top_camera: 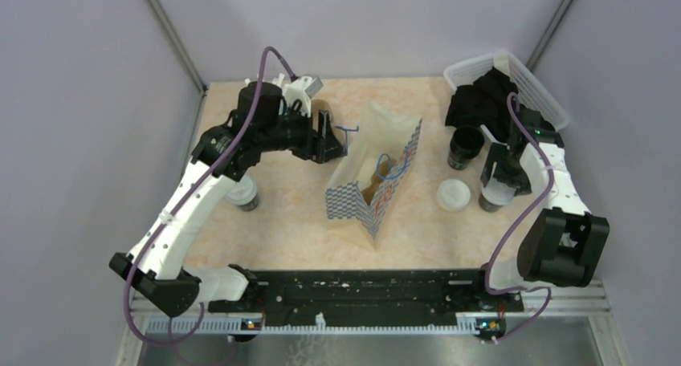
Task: Pack the takeout coffee
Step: Pick up the coffee cup from the center of the board.
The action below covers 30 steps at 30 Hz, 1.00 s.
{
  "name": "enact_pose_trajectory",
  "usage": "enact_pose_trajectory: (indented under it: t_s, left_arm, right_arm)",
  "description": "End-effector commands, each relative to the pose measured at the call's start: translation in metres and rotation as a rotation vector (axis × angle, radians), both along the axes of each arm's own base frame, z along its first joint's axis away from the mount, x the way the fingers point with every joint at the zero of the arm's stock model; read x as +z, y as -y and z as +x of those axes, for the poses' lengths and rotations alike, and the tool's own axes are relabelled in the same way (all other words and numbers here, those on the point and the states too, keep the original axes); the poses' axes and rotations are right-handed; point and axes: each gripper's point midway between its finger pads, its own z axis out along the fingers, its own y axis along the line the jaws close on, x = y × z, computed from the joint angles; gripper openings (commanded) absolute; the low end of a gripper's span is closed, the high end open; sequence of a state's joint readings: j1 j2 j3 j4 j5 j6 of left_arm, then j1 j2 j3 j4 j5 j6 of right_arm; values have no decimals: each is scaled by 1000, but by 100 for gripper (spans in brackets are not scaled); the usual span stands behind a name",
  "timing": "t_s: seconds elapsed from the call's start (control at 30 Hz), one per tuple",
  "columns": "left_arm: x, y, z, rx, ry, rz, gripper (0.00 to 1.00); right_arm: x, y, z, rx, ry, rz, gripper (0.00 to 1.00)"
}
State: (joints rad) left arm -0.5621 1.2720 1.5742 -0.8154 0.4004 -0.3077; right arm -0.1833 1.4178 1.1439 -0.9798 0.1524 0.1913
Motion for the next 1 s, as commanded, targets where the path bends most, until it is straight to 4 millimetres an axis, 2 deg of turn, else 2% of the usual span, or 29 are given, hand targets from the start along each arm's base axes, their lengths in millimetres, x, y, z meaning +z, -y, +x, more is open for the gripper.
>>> enact_pose_trajectory:
  t_s: [0.0,0.27,0.37,0.5,0.67,0.8,0.97]
  left_arm:
    - [24,-2,7,7,56,-26,71]
    - [33,4,25,21,22,-75,77]
    - [38,9,38,29,20,-95,78]
    - [48,22,59,35,47,-138,80]
    - [60,26,94,83,156,-123,79]
    - [51,27,130,110,263,-27,72]
    - [18,51,143,-4,166,30,65]
  right_arm:
    - [24,0,3,-1,53,-18,72]
    - [70,-12,-12,-34,187,17,71]
    - [88,-25,-16,-8,251,72,71]
    - [121,-54,-16,67,377,197,70]
    - [168,-70,-20,119,490,255,69]
    - [198,-82,-19,161,554,305,69]
    - [229,-92,-15,207,606,345,68]
